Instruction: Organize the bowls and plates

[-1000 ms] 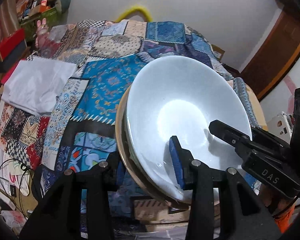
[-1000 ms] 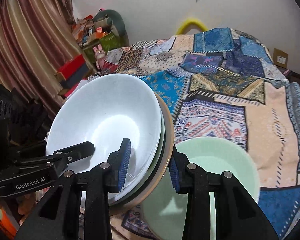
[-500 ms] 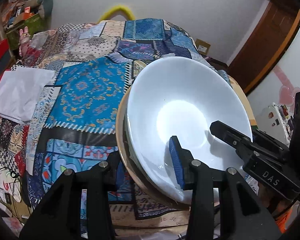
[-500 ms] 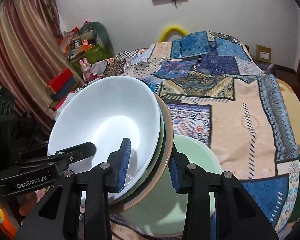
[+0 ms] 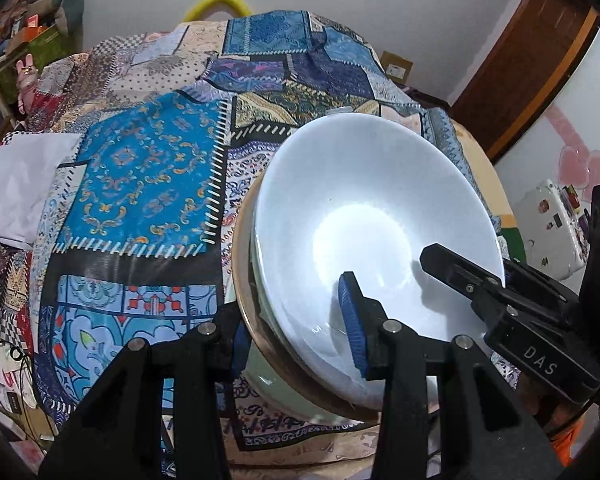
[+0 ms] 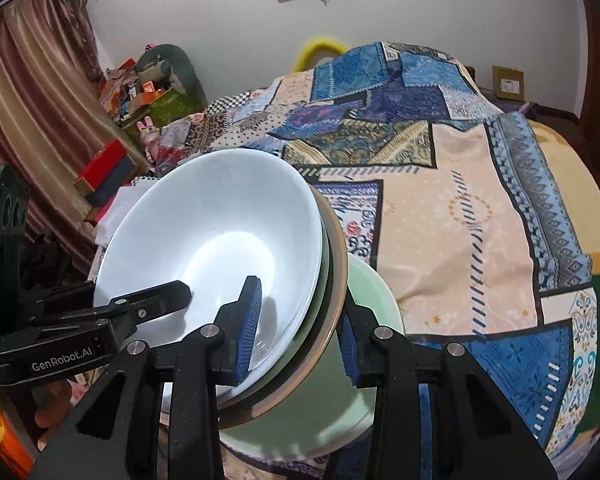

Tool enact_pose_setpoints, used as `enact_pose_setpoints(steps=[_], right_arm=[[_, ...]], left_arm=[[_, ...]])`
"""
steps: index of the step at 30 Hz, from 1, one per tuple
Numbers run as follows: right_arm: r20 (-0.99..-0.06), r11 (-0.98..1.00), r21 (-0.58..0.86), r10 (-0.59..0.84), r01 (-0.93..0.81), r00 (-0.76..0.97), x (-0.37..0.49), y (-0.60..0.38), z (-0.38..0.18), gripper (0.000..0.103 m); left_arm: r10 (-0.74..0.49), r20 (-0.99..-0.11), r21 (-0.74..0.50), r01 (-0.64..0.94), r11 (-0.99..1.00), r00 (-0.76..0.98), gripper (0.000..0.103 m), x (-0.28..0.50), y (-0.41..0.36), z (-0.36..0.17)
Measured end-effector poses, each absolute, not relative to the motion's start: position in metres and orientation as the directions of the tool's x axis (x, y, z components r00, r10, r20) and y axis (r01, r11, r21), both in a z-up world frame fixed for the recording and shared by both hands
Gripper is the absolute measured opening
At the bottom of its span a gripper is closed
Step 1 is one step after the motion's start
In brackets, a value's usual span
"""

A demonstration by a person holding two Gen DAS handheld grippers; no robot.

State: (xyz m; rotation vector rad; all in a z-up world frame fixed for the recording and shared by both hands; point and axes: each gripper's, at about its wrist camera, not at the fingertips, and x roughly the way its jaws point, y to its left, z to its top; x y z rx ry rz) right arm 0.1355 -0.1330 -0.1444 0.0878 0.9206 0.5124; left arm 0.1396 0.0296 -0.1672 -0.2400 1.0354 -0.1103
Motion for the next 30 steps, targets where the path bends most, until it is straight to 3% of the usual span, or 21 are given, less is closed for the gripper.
enact_pose_setpoints(steps=[26,30], right_arm=[[-0.785,0.879,0.302,0.449,-0.370,0.427,0.138,-0.134,-0.180,0.035],[-0.787,0.884,0.293,0.439,-0.364,0.434,0.137,-0.135,-0.176,0.035]], left_arm=[[-0.248,-0.882,-0.286,-0.036,0.958,0.400,0.040,0.152,0.033,-0.211],[-0.203,-0.878,-0.241,-0.034,0.970,0.433,0.040,0.146,0.033,-0.199]])
